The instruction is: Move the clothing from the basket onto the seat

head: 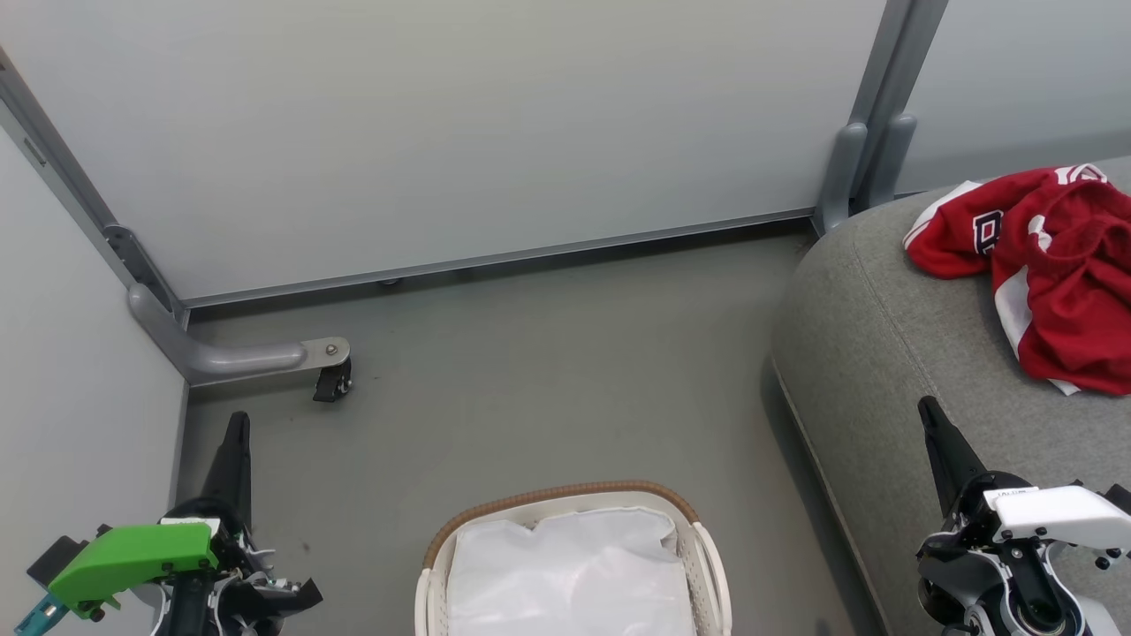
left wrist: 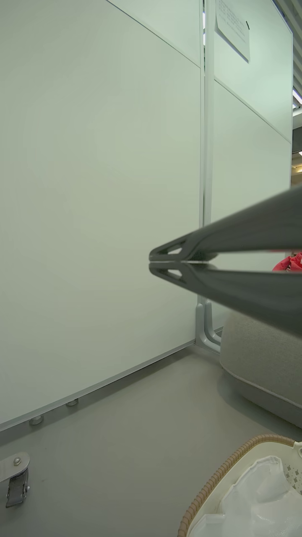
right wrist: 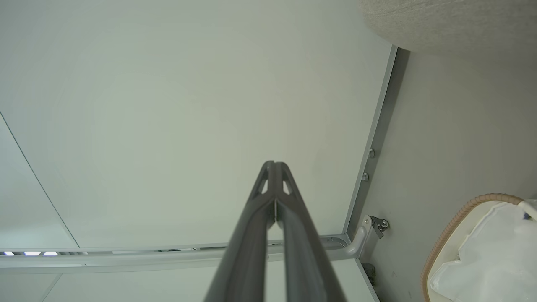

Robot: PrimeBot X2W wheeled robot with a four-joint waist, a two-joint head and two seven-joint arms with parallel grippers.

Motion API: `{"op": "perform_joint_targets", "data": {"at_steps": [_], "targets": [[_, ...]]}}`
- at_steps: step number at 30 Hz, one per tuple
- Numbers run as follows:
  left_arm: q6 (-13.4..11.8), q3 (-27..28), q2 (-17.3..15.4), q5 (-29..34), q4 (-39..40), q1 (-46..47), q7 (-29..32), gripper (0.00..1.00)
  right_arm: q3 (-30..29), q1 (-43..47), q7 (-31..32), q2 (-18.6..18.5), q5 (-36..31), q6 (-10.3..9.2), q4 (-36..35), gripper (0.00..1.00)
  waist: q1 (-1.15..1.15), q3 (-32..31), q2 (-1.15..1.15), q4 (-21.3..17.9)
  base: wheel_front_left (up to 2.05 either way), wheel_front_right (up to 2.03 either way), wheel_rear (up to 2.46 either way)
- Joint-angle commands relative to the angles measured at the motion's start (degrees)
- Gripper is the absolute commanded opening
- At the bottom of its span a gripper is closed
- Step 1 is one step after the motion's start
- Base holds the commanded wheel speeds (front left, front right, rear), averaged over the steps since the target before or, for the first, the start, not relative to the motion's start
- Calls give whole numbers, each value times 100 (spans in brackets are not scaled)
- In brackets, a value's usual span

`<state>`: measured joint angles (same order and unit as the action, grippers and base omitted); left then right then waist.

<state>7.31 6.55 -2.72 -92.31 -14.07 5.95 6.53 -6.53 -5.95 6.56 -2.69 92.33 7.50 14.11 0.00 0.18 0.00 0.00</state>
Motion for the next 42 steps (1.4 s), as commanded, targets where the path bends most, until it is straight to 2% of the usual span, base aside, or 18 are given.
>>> {"op": "perform_joint_targets", "data": {"at_steps": [1, 42], "targets": [[38, 13, -29, -18, 9, 60, 21, 0, -13, -50, 15, -36, 17, -2, -24, 0, 0, 0, 0, 0, 0, 0, 0], [38, 12, -29, -19, 10, 60, 20, 0, -11, -49, 14, -36, 18, -2, -23, 0, 0, 0, 0, 0, 0, 0, 0]]}}
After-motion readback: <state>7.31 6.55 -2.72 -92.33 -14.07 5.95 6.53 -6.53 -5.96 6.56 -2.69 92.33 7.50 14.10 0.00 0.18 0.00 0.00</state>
